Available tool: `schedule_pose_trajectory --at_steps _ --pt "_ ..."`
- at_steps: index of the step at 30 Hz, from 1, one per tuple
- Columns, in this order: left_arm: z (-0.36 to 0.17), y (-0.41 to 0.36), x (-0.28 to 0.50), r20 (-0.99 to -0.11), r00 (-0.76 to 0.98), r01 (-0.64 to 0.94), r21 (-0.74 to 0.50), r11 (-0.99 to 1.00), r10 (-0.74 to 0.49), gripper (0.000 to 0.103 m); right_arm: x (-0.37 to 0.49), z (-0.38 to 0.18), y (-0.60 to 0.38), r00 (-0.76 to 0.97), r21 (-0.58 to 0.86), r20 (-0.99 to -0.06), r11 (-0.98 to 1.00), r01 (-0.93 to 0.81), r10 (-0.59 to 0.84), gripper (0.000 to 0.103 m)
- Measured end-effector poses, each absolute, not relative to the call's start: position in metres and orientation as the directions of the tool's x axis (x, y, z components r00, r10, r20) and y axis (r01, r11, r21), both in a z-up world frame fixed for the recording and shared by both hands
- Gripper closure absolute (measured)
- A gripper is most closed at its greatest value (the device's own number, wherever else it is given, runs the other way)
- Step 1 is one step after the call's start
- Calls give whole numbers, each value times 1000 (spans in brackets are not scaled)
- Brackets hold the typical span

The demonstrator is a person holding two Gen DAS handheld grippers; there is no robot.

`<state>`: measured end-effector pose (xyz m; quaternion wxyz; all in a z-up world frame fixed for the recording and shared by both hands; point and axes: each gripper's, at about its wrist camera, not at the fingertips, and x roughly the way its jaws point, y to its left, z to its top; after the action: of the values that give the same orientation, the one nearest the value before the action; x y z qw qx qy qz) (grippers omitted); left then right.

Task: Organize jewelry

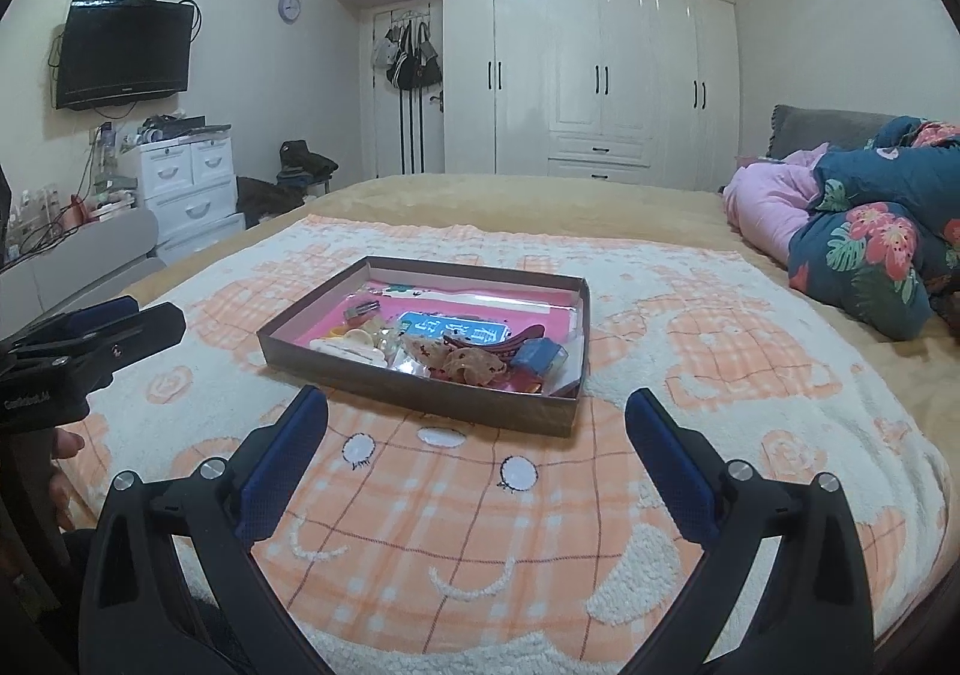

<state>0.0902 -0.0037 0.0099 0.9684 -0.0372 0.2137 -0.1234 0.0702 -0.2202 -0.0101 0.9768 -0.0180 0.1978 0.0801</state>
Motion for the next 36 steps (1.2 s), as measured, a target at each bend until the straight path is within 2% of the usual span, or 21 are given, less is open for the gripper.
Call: schedule_pose_trajectory --at_steps 8,14,36 --pt "1 -5 74 -358 903 217 -97 971 -238 11 47 -15 -227 950 -20 -295 993 -115 104 6" --pt "-7 -7 70 -352 907 215 -82 973 -230 11 41 -17 -231 961 -11 -265 996 -84 78 6" --pt "-8 -10 70 -348 912 205 -71 976 -217 11 44 -26 -231 952 -2 -296 997 -79 74 6"
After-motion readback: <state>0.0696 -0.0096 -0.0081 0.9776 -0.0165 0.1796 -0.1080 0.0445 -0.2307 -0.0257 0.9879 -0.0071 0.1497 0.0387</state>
